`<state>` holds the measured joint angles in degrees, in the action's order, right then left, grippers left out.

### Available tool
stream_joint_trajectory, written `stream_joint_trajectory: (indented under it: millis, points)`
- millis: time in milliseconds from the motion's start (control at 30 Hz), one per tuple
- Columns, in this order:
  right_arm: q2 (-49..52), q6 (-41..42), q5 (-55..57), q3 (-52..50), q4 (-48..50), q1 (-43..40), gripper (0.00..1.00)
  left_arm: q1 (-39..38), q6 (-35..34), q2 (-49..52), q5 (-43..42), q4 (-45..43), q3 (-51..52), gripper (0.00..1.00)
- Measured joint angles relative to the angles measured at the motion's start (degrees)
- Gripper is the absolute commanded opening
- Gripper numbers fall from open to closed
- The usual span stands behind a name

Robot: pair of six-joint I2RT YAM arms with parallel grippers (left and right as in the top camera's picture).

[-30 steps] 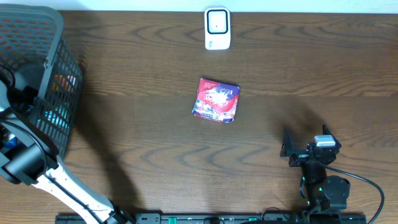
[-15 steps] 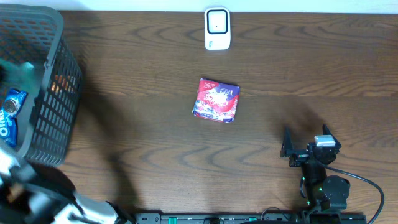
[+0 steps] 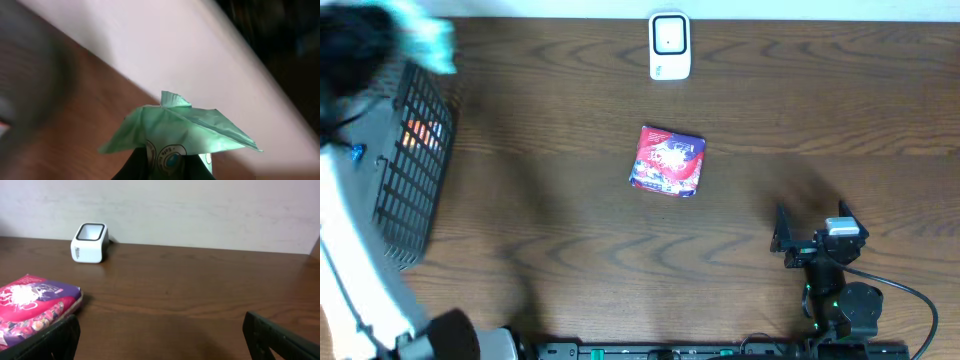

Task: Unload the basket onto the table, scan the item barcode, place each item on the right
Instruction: 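Carry the mint-green packet to the scanner front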

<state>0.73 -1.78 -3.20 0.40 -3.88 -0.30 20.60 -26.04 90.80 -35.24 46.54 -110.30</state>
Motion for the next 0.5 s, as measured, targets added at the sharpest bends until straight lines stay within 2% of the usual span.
stream_joint_trajectory:
  millis: [133, 267, 500]
  points:
    - [0.0, 0.0, 0.02, 0.0, -0.02, 0.0, 0.99, -11.74, 7.63, 5.2, 1.4, 6.45, 0.33, 0.07]
    - [0.0, 0.0, 0.02, 0.0, -0.02, 0.0, 0.99, -22.03, 14.05, 10.25, 10.71, 15.76, 0.57, 0.07]
    - [0.0, 0.0, 0.02, 0.0, -0.02, 0.0, 0.99, -32.04, 19.08, 20.59, 23.17, 19.8, 0.59, 0.07]
